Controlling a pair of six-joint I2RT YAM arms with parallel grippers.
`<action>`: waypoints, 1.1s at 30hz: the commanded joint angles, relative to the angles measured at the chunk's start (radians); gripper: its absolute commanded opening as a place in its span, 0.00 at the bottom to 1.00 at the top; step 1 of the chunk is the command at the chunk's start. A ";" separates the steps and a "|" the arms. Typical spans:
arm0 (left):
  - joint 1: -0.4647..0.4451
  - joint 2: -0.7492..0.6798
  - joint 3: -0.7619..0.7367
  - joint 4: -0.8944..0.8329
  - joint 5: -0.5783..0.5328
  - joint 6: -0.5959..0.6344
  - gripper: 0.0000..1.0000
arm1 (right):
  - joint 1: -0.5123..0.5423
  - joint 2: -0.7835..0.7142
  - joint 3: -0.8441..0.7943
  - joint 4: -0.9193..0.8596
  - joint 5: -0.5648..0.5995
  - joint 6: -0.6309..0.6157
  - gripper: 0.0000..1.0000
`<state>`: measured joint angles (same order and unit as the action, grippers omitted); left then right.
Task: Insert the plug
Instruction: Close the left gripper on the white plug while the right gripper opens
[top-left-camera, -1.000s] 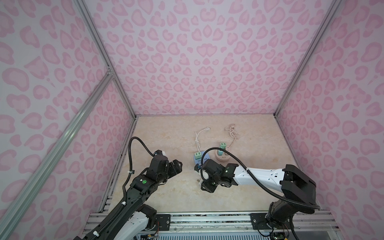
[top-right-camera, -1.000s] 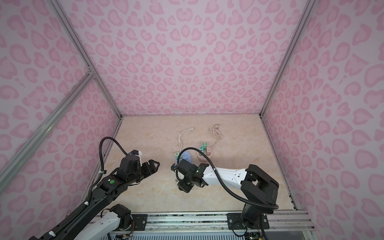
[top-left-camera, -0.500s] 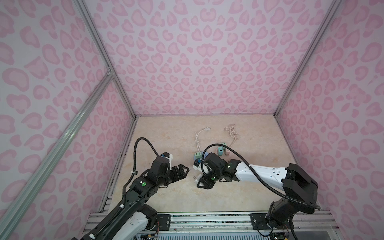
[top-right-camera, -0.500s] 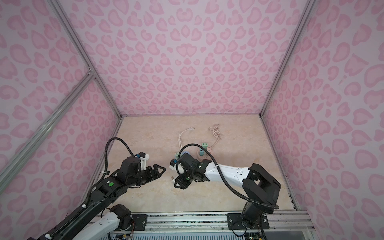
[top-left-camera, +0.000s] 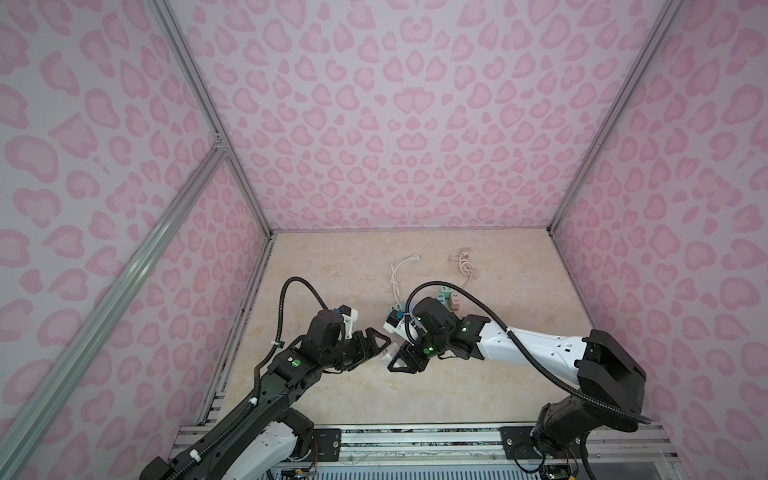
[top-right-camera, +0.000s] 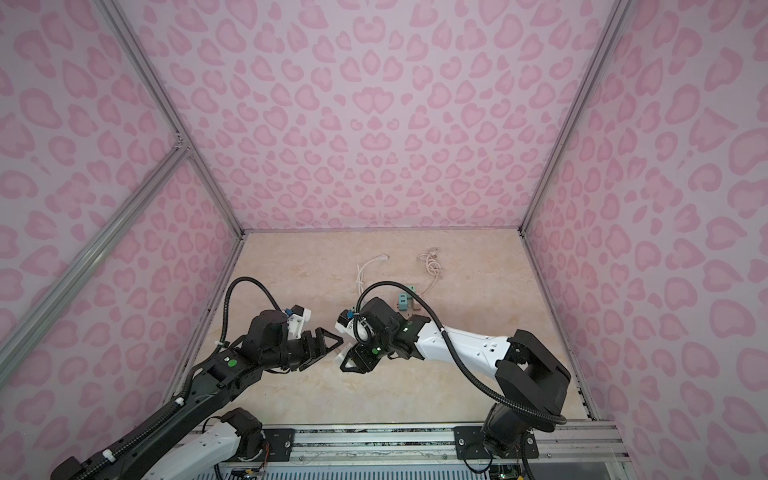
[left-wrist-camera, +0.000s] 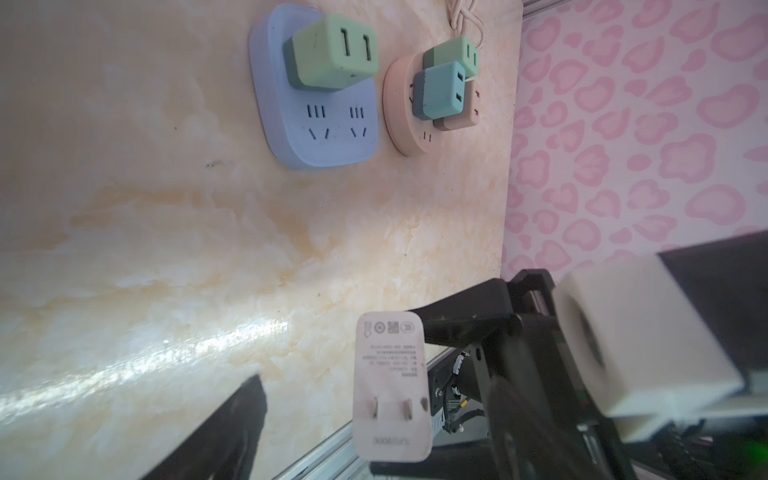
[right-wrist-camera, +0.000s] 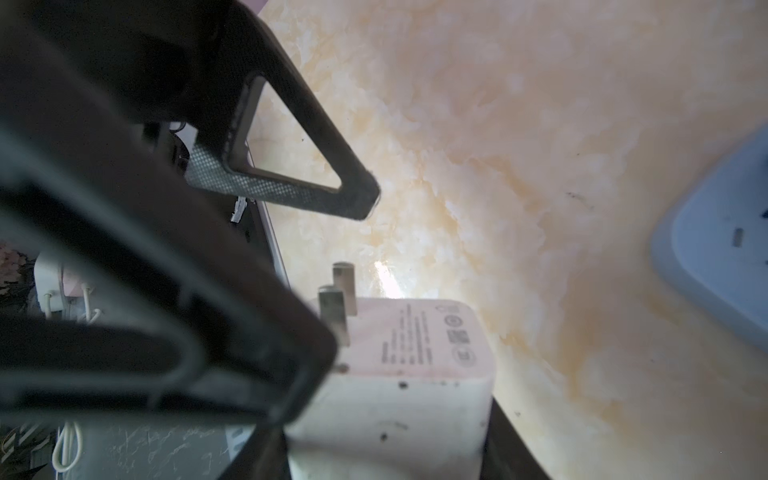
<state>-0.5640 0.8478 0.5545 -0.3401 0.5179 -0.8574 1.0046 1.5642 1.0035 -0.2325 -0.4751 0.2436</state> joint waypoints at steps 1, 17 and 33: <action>-0.005 0.020 0.013 0.052 0.042 -0.013 0.82 | -0.001 -0.006 0.015 0.029 0.011 0.005 0.00; -0.045 0.087 0.018 0.125 0.034 -0.042 0.49 | 0.002 0.029 0.066 0.024 0.043 0.024 0.00; -0.046 0.105 0.020 0.102 -0.052 -0.051 0.03 | -0.002 0.080 0.104 0.046 0.057 0.064 0.07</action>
<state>-0.6090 0.9573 0.5652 -0.2573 0.5014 -0.8963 1.0008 1.6318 1.0954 -0.2489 -0.4343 0.2764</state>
